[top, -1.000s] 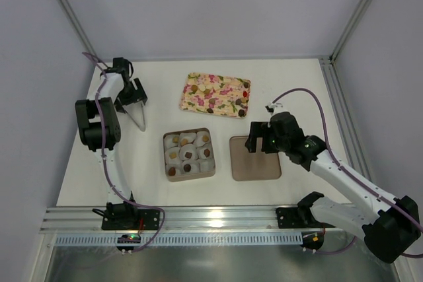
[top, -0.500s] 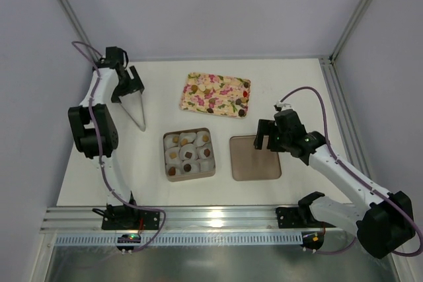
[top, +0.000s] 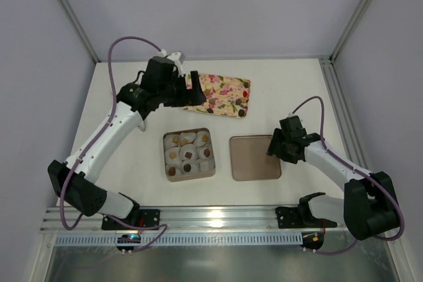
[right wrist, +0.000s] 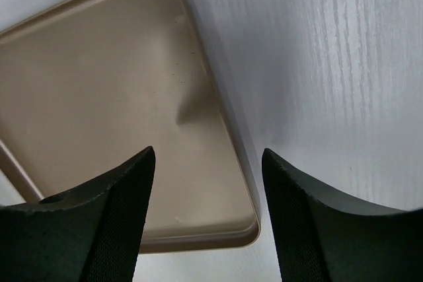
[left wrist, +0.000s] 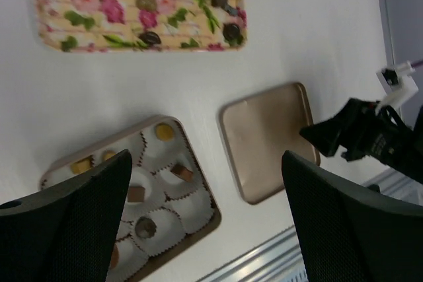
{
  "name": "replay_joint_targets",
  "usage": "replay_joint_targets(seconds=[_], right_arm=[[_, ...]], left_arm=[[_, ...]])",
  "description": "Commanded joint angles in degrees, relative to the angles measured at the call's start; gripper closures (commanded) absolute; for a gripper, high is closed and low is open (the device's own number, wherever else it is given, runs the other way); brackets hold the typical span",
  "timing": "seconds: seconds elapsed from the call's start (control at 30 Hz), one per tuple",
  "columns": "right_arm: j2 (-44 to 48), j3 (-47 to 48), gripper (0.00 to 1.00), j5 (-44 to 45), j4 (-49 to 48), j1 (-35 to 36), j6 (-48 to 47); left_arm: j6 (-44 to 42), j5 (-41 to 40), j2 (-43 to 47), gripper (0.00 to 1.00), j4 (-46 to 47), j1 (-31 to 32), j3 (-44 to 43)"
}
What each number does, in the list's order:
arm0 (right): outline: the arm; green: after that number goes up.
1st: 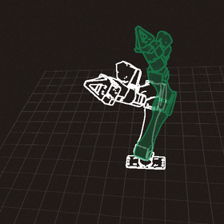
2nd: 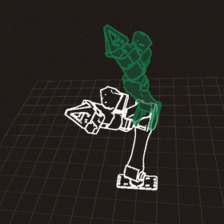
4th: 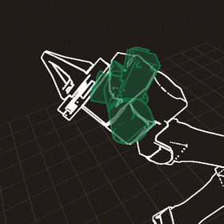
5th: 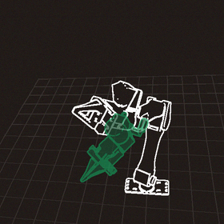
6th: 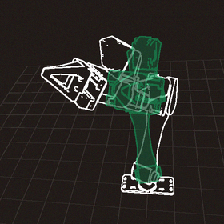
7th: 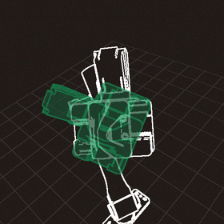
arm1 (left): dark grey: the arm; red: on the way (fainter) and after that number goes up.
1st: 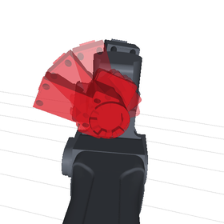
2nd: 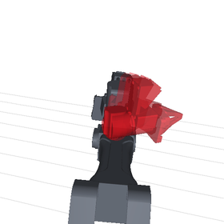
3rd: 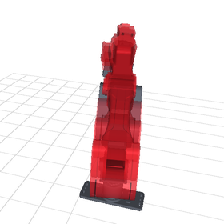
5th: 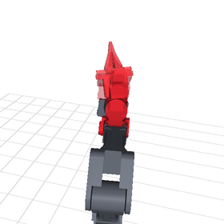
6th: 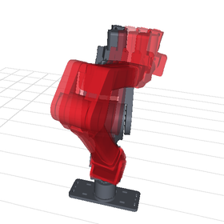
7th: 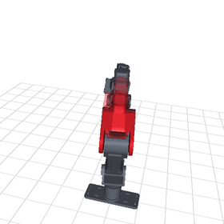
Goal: Pack the chocolate
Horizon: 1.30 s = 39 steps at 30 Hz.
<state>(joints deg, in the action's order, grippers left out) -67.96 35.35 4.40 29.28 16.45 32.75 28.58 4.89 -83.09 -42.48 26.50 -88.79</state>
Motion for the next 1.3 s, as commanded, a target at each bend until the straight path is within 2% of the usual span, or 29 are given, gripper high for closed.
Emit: replay_joint_targets(seconds=[0.0,0.2,0.3,0.53,0.73,0.93,1.03,1.27], right_arm=[[-1.90,-2.04,0.34,1.48,-4.49,-1.06,3.37],[-6.56,-3.10,0.50,2.02,-7.65,-2.03,3.81],[-8.32,-3.10,0.60,1.66,-8.80,-1.95,4.07],[-9.73,-2.22,0.78,0.87,-8.01,-1.95,3.63],[-9.91,-1.34,0.95,1.22,-6.26,-2.12,1.88],[-6.57,-2.22,0.96,-0.09,-5.38,-3.87,0.56],[-4.64,-1.96,0.96,-1.15,-4.15,-4.67,-0.14],[1.43,-0.81,0.96,-3.70,-0.63,-7.39,-1.29]], left_arm=[[4.29,4.87,2.40,0.09,4.42,6.44,4.67],[6.84,5.84,2.93,0.09,7.94,18.21,9.25],[7.72,6.27,1.79,0.09,9.60,21.39,10.65],[7.82,5.49,-1.54,0.09,12.51,22.19,13.03],[6.93,5.22,-9.54,0.08,12.16,20.79,10.23],[5.26,6.62,-17.18,0.08,11.55,18.77,4.35],[4.12,9.61,-21.14,0.09,10.05,16.75,0.57],[1.57,15.75,-25.71,0.11,9.08,14.55,-2.43]])
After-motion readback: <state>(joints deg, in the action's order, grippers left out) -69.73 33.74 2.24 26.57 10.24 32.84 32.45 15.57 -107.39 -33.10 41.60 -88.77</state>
